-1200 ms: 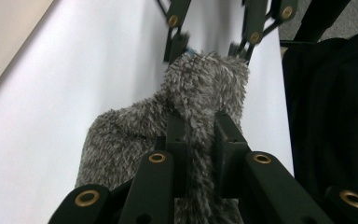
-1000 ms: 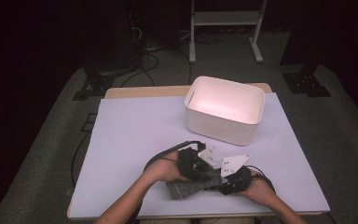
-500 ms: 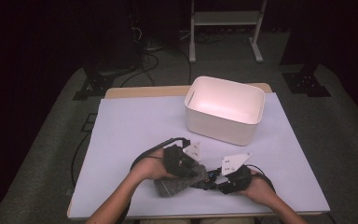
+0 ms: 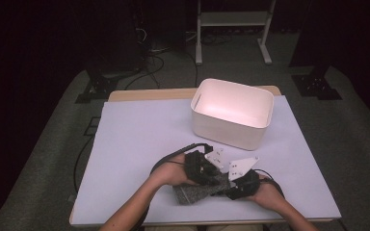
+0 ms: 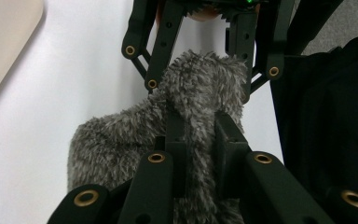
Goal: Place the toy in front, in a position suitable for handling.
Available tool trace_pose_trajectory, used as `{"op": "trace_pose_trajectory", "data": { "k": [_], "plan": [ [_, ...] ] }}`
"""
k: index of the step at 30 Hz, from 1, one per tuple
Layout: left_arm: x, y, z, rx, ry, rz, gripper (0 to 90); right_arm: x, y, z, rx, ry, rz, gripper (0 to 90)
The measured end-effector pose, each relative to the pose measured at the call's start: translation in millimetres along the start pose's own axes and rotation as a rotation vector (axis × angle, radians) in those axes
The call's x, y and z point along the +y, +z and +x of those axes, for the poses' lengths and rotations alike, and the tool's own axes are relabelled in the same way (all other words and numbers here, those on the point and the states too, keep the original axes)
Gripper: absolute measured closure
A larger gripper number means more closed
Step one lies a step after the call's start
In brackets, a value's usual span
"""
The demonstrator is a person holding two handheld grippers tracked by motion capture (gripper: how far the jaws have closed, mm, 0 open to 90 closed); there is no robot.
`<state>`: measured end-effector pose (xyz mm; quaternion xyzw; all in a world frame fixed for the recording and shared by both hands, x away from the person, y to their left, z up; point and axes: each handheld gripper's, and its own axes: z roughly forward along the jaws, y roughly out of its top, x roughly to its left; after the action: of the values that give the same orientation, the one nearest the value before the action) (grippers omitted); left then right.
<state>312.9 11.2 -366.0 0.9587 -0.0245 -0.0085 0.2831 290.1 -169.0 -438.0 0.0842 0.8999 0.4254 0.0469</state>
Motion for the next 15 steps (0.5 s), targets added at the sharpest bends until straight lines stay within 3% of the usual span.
{"op": "trace_pose_trajectory", "data": {
  "k": [4,12,15],
  "plan": [
    [-18.3,-11.1,1.9,0.018,-0.035,0.006,78.5,0.2,0.0,-0.7,0.006,0.004,0.002,57.5],
    [-71.4,-46.5,2.3,0.082,-0.151,0.001,78.2,0.0,0.1,-1.4,0.007,0.003,-0.001,57.4],
    [-82.4,-54.8,2.4,0.101,-0.168,0.007,77.9,0.0,0.4,-1.9,0.007,0.002,-0.002,57.4]
  ]
}}
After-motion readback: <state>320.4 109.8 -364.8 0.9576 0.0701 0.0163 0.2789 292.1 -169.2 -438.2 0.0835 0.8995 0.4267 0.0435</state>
